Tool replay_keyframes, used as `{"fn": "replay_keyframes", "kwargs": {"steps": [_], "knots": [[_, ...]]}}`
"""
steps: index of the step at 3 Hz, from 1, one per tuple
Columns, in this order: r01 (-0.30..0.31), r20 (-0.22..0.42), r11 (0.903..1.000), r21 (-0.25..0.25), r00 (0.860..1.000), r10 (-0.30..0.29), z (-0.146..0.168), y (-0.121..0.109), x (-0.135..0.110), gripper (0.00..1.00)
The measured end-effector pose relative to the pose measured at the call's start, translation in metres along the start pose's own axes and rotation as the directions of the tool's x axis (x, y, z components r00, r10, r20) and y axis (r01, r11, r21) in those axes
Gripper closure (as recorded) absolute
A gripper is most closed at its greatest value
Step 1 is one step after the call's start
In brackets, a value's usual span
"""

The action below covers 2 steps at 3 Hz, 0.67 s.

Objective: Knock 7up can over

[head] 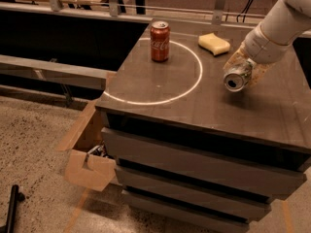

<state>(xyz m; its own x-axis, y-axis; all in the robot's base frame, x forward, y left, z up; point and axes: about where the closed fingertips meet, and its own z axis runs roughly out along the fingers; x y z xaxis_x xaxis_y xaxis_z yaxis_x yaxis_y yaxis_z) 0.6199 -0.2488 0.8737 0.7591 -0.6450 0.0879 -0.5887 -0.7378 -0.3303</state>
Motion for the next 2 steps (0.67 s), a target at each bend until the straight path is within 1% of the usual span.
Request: {"fn": "replay_keyframes", "kwargs": {"steps": [2], "knots": [[-0.005, -0.035, 0.9991, -0.042, 0.999, 0.004, 0.0139, -0.0005, -0.0042, 1.0]]}}
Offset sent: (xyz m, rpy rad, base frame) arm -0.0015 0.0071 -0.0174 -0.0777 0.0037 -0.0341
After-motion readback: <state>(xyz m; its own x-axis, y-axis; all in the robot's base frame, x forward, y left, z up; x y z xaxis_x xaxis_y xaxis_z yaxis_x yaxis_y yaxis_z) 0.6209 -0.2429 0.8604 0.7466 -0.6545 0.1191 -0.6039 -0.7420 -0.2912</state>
